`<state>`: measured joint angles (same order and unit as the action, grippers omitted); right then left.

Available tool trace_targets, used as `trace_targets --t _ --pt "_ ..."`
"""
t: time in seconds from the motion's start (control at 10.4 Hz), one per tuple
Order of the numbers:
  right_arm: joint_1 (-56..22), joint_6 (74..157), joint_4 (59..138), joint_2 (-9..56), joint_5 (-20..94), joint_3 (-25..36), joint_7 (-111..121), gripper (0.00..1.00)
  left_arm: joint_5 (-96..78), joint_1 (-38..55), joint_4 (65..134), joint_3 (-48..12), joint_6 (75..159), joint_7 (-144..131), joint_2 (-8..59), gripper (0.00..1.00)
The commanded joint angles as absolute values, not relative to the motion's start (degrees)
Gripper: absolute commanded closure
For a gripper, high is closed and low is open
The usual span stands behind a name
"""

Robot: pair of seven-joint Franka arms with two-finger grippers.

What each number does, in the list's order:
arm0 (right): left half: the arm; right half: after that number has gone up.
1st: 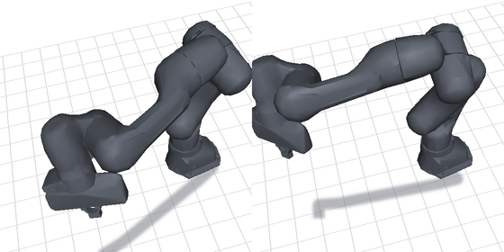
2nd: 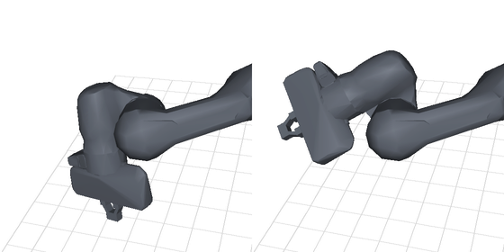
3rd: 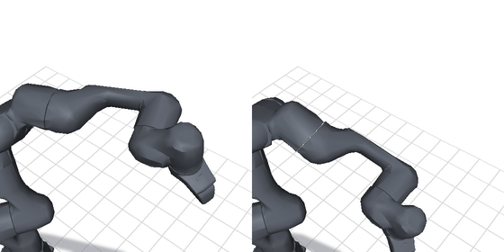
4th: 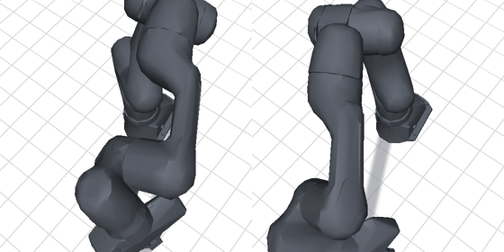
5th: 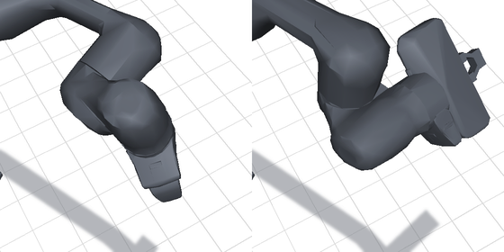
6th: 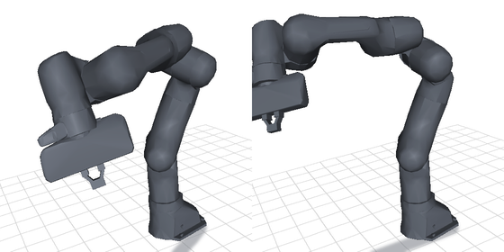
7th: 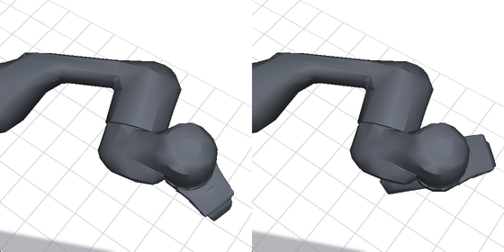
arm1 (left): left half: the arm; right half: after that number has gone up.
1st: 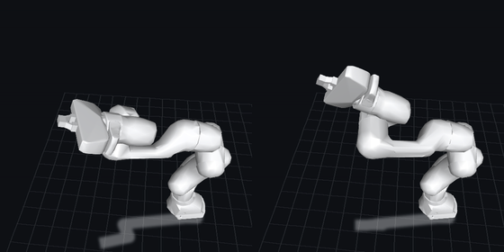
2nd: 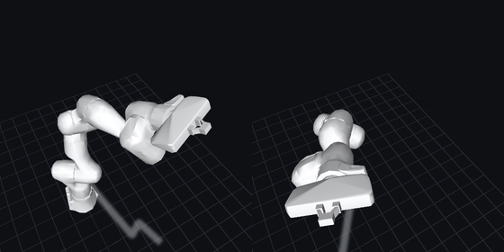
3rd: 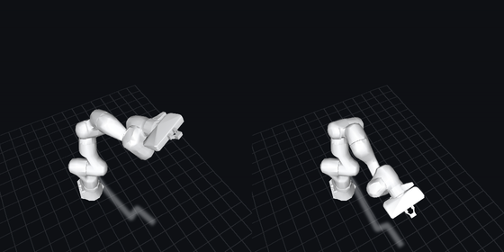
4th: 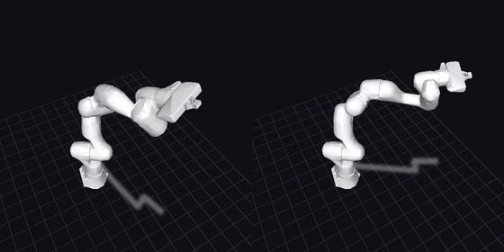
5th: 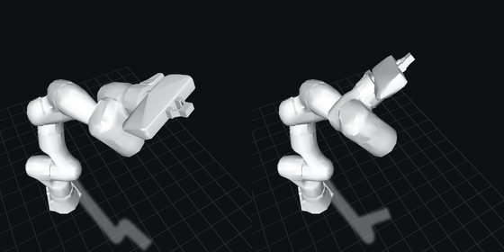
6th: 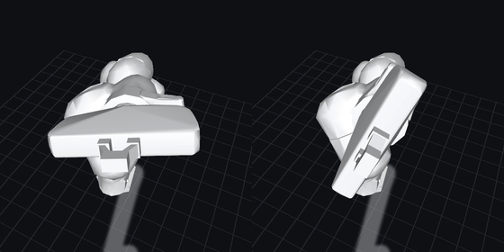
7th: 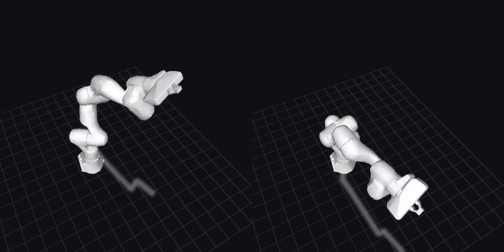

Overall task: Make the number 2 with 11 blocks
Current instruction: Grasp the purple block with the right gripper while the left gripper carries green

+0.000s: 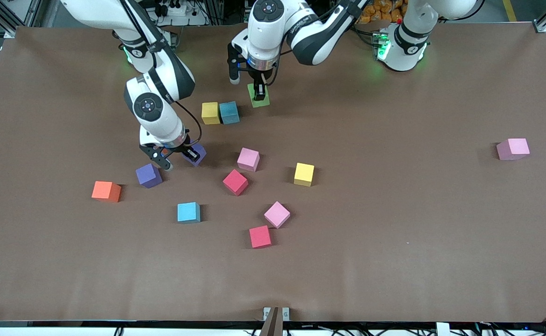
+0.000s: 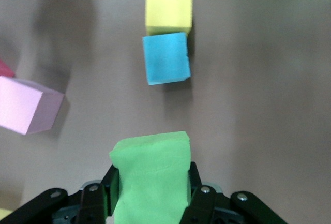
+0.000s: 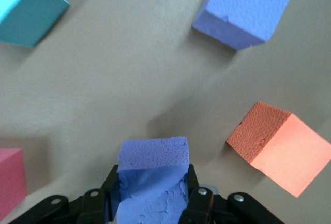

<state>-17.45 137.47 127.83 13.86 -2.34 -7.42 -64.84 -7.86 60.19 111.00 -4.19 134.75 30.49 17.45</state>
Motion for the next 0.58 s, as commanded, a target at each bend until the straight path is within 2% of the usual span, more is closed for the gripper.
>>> trace_targets --t 0.0,0.48 --pt "-14.0 134.1 125.3 13.8 -2.3 -8.0 -59.3 1.0 -9.5 60.1 111.9 -4.9 134.1 42.7 17.4 0.78" --pt "-5.6 127.8 125.3 11.2 -1.5 -8.1 -42.3 1.0 -9.6 59.9 111.4 -4.9 133.8 48.0 21.2 0.79"
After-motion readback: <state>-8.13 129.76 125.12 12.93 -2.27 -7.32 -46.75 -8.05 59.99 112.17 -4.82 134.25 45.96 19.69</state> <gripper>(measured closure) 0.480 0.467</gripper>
